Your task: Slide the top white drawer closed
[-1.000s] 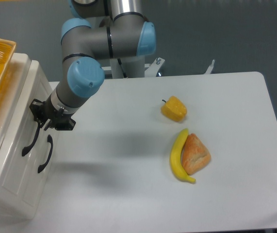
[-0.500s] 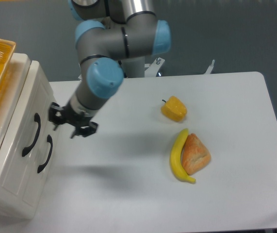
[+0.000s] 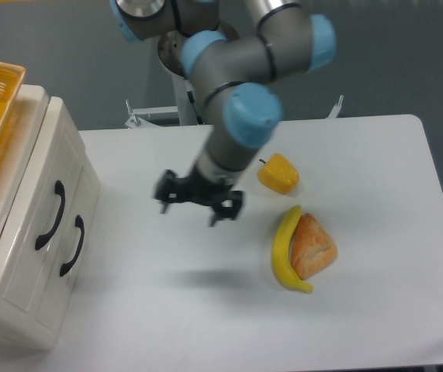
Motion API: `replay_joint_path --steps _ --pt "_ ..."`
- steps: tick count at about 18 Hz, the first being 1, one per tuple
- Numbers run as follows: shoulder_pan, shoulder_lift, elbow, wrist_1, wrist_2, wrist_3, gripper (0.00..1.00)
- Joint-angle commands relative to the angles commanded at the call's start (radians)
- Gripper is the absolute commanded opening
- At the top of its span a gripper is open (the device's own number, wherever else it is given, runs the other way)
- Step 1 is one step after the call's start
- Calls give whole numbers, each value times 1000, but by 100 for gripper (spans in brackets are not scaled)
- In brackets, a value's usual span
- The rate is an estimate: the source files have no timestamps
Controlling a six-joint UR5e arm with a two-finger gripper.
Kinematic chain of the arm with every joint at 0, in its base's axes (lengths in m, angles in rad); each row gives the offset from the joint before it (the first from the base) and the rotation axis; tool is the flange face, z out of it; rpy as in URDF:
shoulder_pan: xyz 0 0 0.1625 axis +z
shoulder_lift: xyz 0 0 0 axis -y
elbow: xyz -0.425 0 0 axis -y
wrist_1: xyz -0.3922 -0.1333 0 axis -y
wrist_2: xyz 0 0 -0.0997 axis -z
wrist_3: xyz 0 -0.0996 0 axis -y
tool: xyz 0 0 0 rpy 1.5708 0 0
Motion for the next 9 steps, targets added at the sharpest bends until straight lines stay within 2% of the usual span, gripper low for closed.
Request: replay_joint_path --steps 1,5,9 --pt "15 -3 3 19 47 52 100" --pt "35 -61 38 23 227 215 100" --pt "101 -109 60 25 252 410 100"
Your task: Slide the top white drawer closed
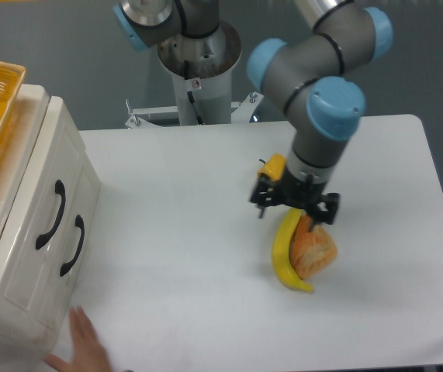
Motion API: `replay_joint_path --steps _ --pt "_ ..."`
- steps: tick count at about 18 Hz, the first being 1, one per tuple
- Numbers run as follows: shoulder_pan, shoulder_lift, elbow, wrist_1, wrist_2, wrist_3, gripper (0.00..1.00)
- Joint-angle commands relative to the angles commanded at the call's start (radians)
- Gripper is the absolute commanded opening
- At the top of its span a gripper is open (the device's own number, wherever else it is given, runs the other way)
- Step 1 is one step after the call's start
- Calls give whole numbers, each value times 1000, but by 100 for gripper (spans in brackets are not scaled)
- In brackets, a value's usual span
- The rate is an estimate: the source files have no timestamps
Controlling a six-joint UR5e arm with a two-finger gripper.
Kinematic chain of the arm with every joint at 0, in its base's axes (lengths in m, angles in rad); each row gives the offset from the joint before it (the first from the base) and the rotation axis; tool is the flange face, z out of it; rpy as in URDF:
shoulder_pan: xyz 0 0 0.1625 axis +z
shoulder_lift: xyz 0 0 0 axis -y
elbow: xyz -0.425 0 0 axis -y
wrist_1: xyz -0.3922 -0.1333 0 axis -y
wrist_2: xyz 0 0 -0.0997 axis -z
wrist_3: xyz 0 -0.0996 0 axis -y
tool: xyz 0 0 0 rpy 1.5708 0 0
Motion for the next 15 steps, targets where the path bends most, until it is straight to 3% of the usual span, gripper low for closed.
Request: replay_joint_path --steps 5,15 --pt "34 -71 11 77 5 270 100" --pt "83 -88 -9 77 97 425 100"
